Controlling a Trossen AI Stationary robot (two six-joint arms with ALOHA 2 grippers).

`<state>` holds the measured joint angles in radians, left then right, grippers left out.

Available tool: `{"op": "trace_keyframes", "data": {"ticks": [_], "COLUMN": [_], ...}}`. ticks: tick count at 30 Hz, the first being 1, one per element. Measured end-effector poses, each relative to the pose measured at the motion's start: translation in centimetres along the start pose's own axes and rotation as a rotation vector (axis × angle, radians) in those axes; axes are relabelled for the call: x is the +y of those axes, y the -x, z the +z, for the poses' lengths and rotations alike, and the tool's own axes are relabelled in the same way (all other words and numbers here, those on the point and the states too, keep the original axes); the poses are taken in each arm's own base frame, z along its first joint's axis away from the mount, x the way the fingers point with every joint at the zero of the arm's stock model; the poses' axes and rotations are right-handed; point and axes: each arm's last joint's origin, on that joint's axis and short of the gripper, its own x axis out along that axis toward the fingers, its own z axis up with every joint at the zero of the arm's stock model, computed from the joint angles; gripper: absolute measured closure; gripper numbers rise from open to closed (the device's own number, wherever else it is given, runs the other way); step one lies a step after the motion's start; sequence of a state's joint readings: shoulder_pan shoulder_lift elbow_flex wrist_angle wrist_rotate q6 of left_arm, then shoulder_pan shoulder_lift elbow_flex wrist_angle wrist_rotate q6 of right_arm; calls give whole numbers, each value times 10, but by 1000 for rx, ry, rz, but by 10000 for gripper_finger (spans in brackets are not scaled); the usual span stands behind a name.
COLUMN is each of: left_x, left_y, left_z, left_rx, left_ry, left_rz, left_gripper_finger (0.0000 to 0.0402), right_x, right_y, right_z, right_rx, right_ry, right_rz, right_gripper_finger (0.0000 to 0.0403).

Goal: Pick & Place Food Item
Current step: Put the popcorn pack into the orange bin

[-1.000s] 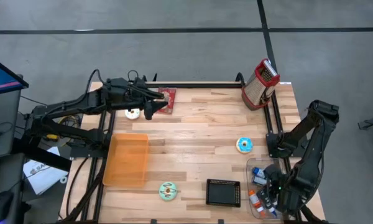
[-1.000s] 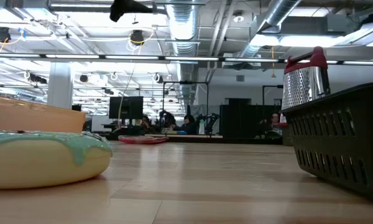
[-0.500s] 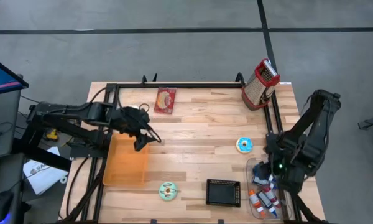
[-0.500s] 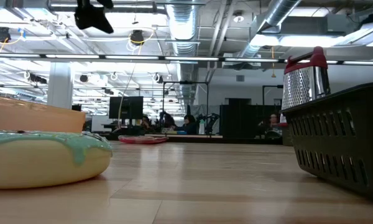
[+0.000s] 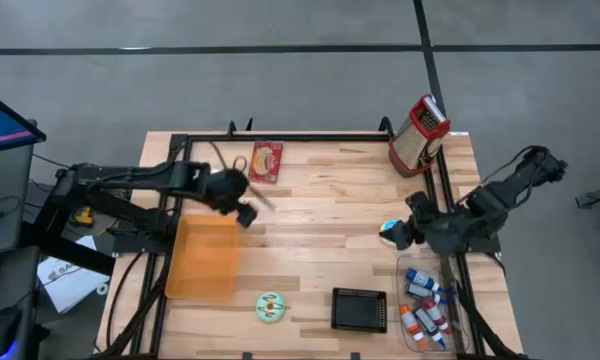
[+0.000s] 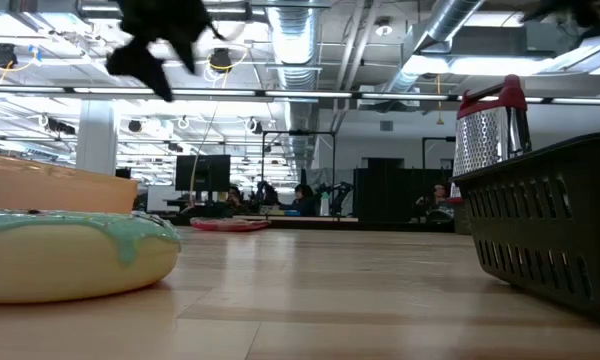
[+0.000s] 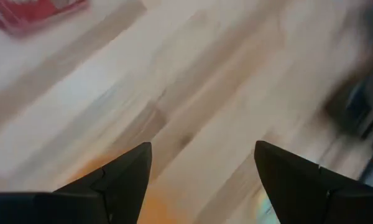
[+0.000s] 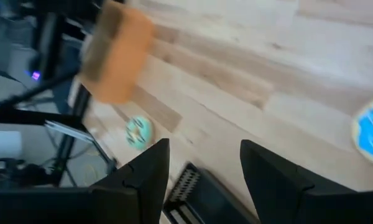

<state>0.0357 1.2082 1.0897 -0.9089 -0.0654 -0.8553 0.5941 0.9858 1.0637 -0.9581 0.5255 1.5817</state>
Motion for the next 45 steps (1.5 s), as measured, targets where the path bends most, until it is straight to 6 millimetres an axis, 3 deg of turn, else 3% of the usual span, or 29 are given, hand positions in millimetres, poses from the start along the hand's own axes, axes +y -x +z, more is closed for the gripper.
{"op": "trace_keyframes", "data": {"ticks": [3, 6, 8, 12, 15, 18, 23, 26, 29, 32, 36, 45], "left_x": [1, 10, 17, 21, 14, 16, 35, 38, 29, 23, 23, 22], "left_y": [-14, -28, -36, -40, -24, 3, 33, 39, 34, 15, -33, -135], "left_z": [18, 32, 39, 50, 57, 59, 45, 36, 30, 30, 32, 36], "left_rx": [-63, -105, -126, -183, -285, -426, -494, -454, -420, -358, -148, 46], "left_ry": [235, 333, 346, 206, 116, 150, 139, -66, -352, -579, -759, -868], "left_rz": [-63, -84, -63, -64, -141, -164, -26, 27, 72, 204, 408, 584], "left_gripper_finger": [121, 123, 127, 140, 148, 152, 153, 159, 167, 169, 164, 151], "right_x": [3, 5, 6, 6, 8, 13, 16, 17, 21, 23, 19, 11], "right_y": [2, 3, 3, -1, -10, -22, -65, -88, -98, -96, -82, -45], "right_z": [9, 14, 16, 20, 33, 53, 83, 93, 100, 105, 112, 119], "right_rx": [-28, -49, -58, -82, -142, -224, -170, -115, -91, -95, -134, -284], "right_ry": [8, 18, 32, 45, -19, -98, -63, -39, -44, -51, -74, -114], "right_rz": [46, 82, 84, 72, 53, 76, 168, 228, 285, 328, 345, 355], "right_gripper_finger": [214, 214, 214, 214, 214, 214, 214, 214, 214, 214, 214, 214]}}
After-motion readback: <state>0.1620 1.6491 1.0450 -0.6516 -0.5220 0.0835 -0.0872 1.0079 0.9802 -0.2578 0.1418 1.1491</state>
